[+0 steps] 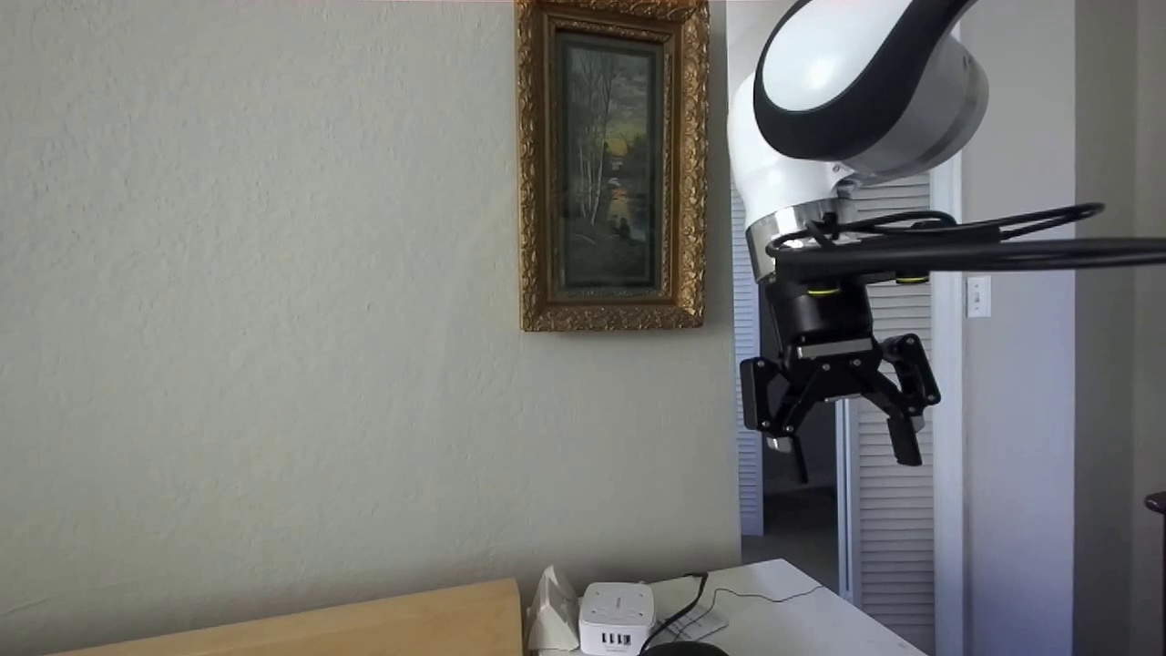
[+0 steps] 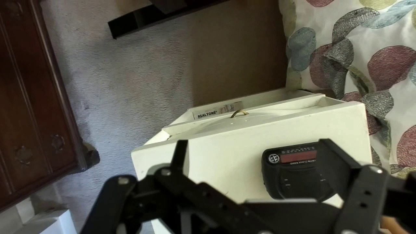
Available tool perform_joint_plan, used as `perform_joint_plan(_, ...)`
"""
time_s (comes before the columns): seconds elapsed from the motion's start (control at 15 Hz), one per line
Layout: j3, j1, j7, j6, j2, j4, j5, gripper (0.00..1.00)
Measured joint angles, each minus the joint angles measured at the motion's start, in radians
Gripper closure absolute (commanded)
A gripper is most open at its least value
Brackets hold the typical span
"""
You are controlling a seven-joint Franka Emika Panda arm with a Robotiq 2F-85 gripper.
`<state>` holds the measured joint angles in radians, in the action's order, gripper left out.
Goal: Press the button on the black object
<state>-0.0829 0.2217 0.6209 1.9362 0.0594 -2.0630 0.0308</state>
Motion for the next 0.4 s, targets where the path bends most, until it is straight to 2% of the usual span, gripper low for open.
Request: perform_joint_plan(0.4, -0.006, -0.010, -0.001, 0.000, -0.011, 0.000, -0.026, 0.00)
